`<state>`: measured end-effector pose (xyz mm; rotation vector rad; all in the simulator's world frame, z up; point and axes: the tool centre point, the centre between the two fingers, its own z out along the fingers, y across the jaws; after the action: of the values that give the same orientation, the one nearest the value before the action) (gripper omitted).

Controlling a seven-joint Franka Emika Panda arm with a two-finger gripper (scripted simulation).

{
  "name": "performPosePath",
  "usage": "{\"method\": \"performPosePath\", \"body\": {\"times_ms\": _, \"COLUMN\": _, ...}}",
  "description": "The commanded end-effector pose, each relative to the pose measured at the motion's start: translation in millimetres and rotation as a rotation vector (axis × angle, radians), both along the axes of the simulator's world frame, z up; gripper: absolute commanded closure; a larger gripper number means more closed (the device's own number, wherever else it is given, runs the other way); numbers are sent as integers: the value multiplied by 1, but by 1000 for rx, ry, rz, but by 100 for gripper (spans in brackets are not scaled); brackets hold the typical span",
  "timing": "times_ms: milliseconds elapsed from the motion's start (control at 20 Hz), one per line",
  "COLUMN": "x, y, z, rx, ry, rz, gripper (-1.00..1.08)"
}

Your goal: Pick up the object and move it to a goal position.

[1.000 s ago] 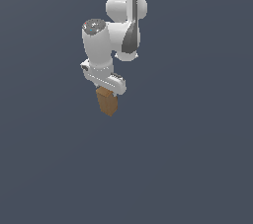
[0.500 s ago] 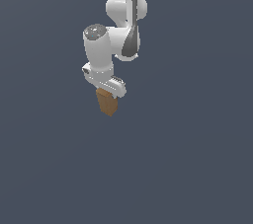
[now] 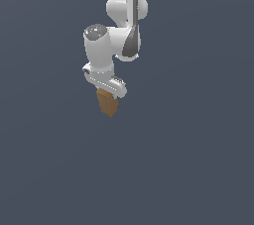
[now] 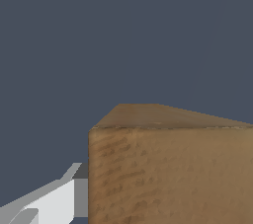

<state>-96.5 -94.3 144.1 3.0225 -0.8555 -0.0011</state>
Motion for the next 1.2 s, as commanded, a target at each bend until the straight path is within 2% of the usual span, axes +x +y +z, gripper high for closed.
{"method": "performPosePath", "body": {"times_ms": 0, "x": 0, "y": 4, "z": 3, "rx": 0, "ry": -1, "rz": 1, "gripper": 108}}
{"method": "performPosePath", "body": {"times_ms": 250, "x": -1, "y": 23, "z": 14, "rx": 0, "ry": -1, "rz": 1, "gripper": 108}}
{"method": "performPosePath", "body": {"times_ms": 500, "x": -2, "y": 58, "z": 33, "rx": -2, "ry": -1, "rz": 1, "gripper": 108}}
{"method": "performPosePath", "body": {"times_ms": 1150, "x": -6, "y": 199, "z": 115, "rx": -3, "ry": -1, "rz": 1, "gripper": 108}}
